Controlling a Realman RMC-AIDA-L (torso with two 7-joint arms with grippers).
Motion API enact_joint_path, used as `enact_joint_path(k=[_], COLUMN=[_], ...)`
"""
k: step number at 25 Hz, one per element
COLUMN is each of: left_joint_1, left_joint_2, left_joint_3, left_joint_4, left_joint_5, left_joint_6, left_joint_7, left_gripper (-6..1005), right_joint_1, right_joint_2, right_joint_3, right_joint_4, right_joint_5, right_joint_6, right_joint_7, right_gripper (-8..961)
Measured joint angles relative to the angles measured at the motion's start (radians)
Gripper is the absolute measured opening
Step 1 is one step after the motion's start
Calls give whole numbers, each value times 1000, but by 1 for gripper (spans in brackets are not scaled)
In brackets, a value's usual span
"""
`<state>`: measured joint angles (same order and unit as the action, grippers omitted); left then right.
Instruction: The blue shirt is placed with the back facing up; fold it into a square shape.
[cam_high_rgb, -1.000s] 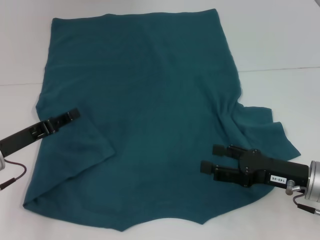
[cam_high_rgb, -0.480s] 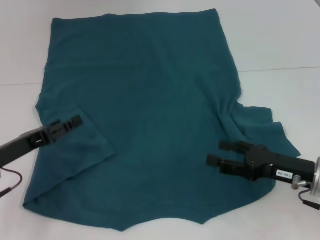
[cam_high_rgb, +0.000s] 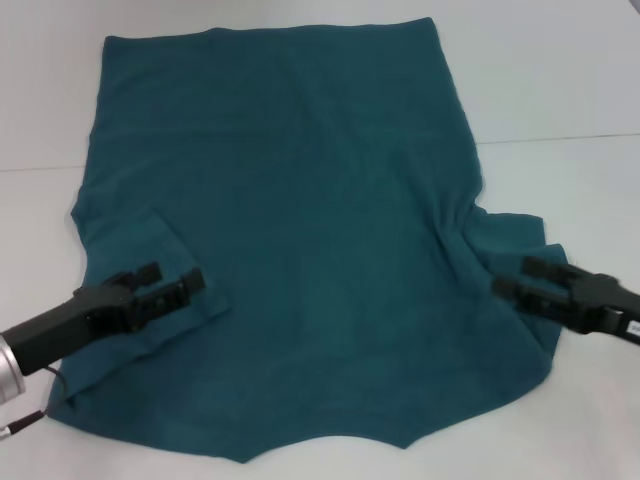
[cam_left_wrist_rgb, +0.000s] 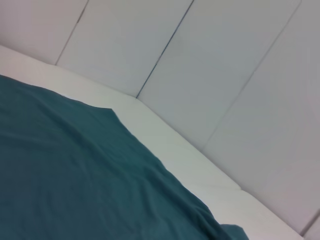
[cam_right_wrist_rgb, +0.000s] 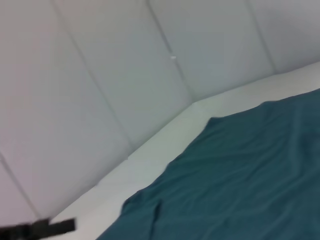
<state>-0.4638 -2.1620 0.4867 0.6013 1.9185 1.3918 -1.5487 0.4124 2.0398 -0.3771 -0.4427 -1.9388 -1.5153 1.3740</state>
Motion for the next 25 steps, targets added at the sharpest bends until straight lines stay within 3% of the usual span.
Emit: enact_joint_path(k=[7, 17, 25], left_joint_1=[2, -7, -9], left_joint_2=[-2, -1, -1], left_joint_3=[65, 197, 210], left_joint_4=[-29, -16, -2], left_joint_5=[10, 119, 125], left_joint_6=[51, 54, 73], left_joint_7=[144, 204, 215], left_gripper=[950, 949, 949], right_joint_1=[-7, 20, 13], right_joint_2=[-27, -54, -87], right_joint_3=[30, 25, 24], right_joint_4=[-65, -165, -166], right_joint_5=[-13, -109, -127], right_joint_6=[82, 169, 254], right_joint_7=[163, 427, 536], right_gripper=[910, 911, 909])
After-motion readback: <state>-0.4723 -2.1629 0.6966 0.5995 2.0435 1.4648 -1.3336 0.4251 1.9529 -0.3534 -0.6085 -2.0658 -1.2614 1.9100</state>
